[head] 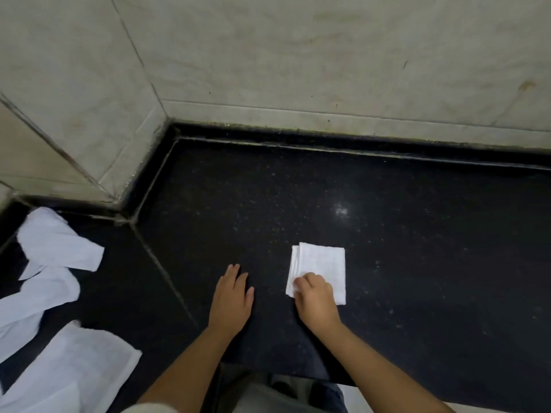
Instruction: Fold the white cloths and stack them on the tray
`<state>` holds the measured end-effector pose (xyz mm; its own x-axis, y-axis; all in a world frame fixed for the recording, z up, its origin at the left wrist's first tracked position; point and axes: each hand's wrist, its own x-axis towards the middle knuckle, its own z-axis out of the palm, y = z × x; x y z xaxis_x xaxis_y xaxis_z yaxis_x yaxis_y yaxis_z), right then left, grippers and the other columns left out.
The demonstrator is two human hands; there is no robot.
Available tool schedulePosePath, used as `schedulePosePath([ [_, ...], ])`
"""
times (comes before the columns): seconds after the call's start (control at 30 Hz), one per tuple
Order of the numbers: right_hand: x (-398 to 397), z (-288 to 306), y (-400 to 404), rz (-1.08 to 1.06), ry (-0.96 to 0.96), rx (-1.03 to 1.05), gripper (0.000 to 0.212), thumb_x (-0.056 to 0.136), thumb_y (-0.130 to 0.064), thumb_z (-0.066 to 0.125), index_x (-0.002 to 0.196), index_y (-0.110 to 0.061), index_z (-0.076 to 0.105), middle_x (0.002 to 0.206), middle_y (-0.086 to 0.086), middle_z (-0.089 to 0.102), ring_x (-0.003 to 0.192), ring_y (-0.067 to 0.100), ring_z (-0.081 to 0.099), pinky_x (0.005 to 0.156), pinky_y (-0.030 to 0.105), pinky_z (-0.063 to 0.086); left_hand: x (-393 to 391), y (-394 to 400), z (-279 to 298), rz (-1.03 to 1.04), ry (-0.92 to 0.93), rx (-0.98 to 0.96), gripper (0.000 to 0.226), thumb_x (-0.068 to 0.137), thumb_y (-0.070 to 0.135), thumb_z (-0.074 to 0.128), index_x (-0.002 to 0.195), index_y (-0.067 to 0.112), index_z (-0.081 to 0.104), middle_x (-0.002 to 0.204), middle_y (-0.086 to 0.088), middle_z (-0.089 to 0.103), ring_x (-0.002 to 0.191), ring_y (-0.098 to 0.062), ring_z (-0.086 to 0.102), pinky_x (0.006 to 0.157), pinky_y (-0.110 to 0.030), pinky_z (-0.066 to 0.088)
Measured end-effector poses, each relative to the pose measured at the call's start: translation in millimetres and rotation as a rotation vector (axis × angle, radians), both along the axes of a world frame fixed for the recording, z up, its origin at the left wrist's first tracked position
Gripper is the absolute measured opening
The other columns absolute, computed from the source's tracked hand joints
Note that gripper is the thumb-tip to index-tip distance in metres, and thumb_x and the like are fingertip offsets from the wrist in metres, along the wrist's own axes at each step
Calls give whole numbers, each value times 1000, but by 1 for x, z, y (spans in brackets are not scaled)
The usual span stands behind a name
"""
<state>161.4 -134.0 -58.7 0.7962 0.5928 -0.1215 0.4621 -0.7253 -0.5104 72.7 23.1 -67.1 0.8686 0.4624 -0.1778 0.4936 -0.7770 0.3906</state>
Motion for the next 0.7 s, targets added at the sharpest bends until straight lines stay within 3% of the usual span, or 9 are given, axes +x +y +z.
schedulePosePath([
  [0.13,6,1,-2,-10,-14,15,17,80,5,55,91,4,67,84,17,67,78,33,61,69,41,51,-17,-2,-9,-2,-19,-35,60,88,38,25,116,-1,62,134,-20,52,130,-33,44,109,-40,26],
  [0.23,6,4,1,-73,-129,129,13,68,4,62,77,-1,69,68,8,68,62,24,64,60,30,54,-14,-6,-7,-23,-58,-27,69,84,42,16,120,1,59,138,-17,49,135,-30,38,110,-36,17],
  [0.33,-2,2,6,-70,-219,207,15,62,-4,63,74,-8,70,67,1,68,62,14,60,68,22,45,-12,-6,-8,-53,-63,-47,76,82,46,10,127,4,54,145,-13,41,140,-25,29,113,-31,8],
  [0.43,-9,-2,8,38,-161,93,21,57,-7,67,77,-10,70,69,0,68,59,17,64,54,29,56,-15,-6,-6,-67,-63,-50,65,87,42,18,126,4,55,143,-13,43,139,-25,31,112,-32,11],
  [0.5,-8,-4,5,103,-165,51,29,57,-10,66,86,-8,70,75,2,70,63,20,66,54,33,59,-17,-5,-7,-81,-59,-43,46,94,31,35,127,4,54,144,-13,43,139,-25,31,112,-31,11],
  [0.63,-1,0,-24,101,-296,53,44,53,-8,60,97,-10,67,89,1,70,86,15,62,80,28,52,-15,-7,-14,-153,-45,-34,47,86,30,35,111,5,66,126,-14,60,123,-28,52,102,-39,34],
  [0.7,0,2,-46,60,-331,-15,49,46,-6,58,94,-13,66,90,0,69,91,14,53,78,32,51,-10,-11,-13,-228,-67,-29,44,83,30,37,105,8,68,118,-10,65,115,-26,58,94,-40,44],
])
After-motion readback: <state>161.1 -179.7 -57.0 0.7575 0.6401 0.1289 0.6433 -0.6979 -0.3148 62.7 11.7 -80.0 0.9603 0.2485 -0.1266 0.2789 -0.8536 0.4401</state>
